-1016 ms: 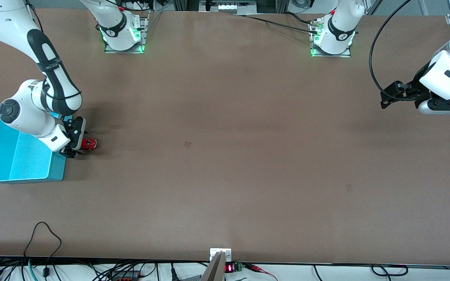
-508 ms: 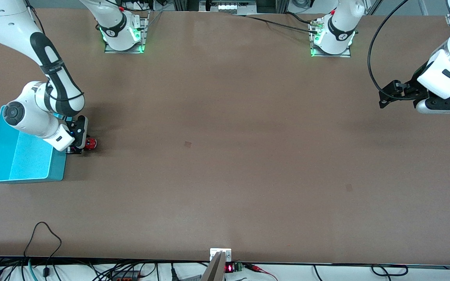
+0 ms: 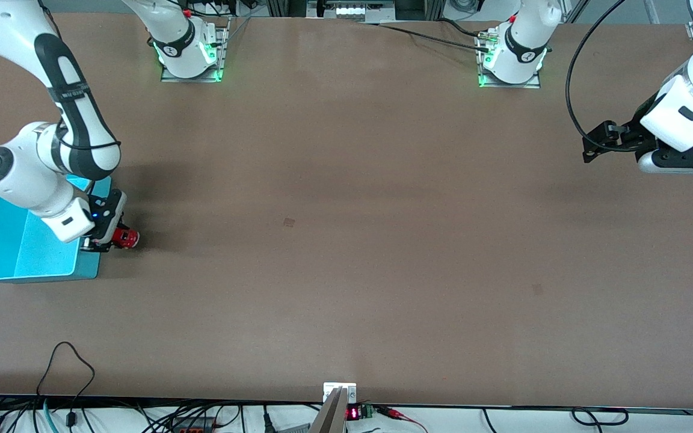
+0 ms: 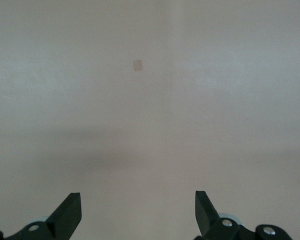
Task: Wind red beetle toy and store in blue box
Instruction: 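Grasp the red car with the right gripper and lift it, then lower the held red car into the blue box with the right gripper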
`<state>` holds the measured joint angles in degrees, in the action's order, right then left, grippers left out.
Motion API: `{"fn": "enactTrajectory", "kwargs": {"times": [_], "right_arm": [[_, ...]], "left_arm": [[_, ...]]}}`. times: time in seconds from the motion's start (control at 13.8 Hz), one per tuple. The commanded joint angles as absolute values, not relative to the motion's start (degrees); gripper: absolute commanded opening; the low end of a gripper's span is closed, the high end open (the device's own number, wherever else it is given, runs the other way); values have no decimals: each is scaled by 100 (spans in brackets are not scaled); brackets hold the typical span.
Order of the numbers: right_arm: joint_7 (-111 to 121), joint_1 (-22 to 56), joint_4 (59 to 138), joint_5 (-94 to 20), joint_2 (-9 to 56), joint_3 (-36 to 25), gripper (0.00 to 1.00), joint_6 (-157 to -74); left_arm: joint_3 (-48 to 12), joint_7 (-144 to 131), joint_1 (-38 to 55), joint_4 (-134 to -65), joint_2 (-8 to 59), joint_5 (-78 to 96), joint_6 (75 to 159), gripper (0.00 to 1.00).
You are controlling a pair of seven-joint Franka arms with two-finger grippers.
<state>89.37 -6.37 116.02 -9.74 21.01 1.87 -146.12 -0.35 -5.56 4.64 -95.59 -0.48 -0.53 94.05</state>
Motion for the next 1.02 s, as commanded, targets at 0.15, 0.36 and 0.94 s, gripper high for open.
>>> {"fn": "enactTrajectory", "kwargs": {"times": [0.15,0.36,0.94], "right_arm": [[7267,-413,11101,-1942,1785,97,16,-14537],[5689,-439,11039,-1504,1854,-289,4,-14389],[3657,-632,11021,-1468,1995,-1309,0,-13236]], "left_arm": [[-79,-492,466,-9466,-79,-132,9272,100],[-79,-483,475,-9369,-62,-132,9264,100],[-79,-475,475,-9378,-62,-132,9246,100]]}}
